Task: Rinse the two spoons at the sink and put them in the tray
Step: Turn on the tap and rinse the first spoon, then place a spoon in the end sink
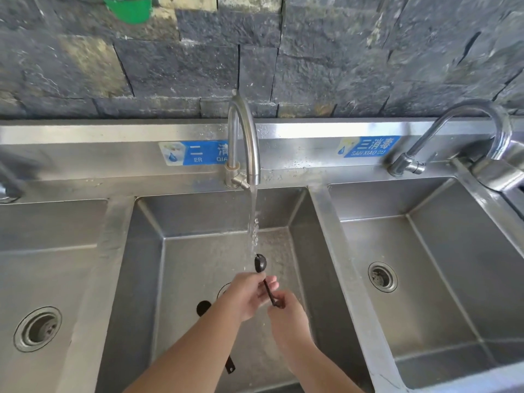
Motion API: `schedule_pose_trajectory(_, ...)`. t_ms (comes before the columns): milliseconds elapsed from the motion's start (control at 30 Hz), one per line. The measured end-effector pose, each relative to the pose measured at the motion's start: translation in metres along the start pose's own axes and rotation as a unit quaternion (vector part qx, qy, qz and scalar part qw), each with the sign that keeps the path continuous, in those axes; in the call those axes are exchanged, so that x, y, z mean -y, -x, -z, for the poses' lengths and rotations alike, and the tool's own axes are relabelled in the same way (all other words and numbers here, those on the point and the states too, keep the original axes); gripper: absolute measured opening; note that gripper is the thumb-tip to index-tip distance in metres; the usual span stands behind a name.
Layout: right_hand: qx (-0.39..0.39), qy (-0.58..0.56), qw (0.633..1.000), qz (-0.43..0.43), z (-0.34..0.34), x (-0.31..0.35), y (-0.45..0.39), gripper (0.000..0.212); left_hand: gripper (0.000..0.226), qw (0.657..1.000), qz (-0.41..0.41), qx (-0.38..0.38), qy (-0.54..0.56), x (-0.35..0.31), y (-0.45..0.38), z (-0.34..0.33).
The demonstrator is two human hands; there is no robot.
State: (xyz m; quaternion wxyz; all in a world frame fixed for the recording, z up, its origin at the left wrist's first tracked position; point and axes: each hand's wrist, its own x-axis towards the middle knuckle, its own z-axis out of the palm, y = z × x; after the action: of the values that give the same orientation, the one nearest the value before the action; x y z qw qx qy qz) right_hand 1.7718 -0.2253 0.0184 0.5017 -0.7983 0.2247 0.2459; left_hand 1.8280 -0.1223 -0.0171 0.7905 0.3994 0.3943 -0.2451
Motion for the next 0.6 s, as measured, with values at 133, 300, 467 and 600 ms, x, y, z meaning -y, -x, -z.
schedule_pose_trajectory(133,-0.02,-0.043,0.999,-0.001,0.004,0.0,0.002,0.021,0.017,0.998,-0.003,0.051,-0.048,0.005,0.014,-0.005)
schedule_pose_trajectory(300,-0.059,-0.074,0.995,0.008,0.022,-0.008,0.008,0.022,0.013,0.992,-0.025,0.097,-0.072,0.01,0.02,-0.012)
schedule_pose_trajectory(467,-0.094,-0.047,0.994,0.024,0.059,-0.02,0.011,0.025,0.015,0.98,-0.075,0.106,-0.152,0.012,0.03,-0.049)
schedule_pose_trajectory(600,-0.107,-0.054,0.992,0.04,0.103,-0.024,0.001,0.021,0.017,0.965,-0.117,0.108,-0.207,0.019,0.031,-0.094)
